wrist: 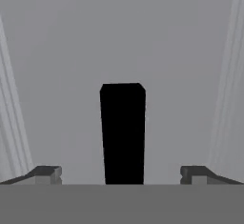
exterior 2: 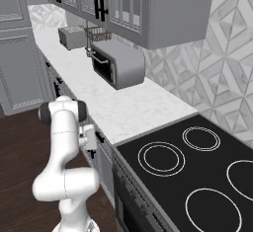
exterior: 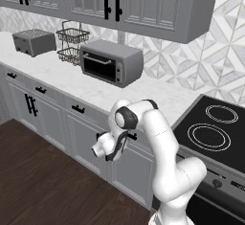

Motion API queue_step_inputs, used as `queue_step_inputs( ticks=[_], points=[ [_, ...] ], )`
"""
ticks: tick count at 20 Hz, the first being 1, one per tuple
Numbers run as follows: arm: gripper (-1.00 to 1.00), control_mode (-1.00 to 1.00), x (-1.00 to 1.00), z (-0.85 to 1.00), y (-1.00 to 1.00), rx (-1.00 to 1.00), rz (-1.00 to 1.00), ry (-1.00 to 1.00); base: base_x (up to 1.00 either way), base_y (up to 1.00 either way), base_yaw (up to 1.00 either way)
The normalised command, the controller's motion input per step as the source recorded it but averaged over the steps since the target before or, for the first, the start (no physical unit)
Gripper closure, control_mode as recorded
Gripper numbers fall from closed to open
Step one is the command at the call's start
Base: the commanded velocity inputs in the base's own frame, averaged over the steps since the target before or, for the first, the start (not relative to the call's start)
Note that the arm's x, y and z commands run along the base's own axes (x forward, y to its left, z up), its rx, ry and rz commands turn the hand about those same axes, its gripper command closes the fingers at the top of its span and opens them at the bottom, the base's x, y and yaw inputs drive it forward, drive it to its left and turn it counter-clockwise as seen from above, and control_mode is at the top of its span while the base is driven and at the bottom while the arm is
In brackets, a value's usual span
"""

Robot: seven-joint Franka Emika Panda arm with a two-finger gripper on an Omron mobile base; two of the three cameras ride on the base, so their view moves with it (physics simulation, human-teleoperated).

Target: Take a straw from the drawer in front and place it inside the glass cup on the dining counter.

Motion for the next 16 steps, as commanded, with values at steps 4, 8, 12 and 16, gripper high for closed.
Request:
queue_step_inputs(
  ticks=[4,8,12,16],
  points=[
    [1.00,-1.00,0.29,0.00,0.00,0.00,0.11,0.00,0.00,0.00,0.00],
    [1.00,-1.00,-0.03,0.00,0.08,0.00,0.11,0.00,0.00,0.00,0.00],
    [1.00,-1.00,-0.37,0.00,0.55,0.01,0.09,0.00,0.00,0.00,0.00],
    [1.00,-1.00,-0.51,0.03,0.94,0.01,0.06,0.00,0.00,0.00,0.00]
  ],
)
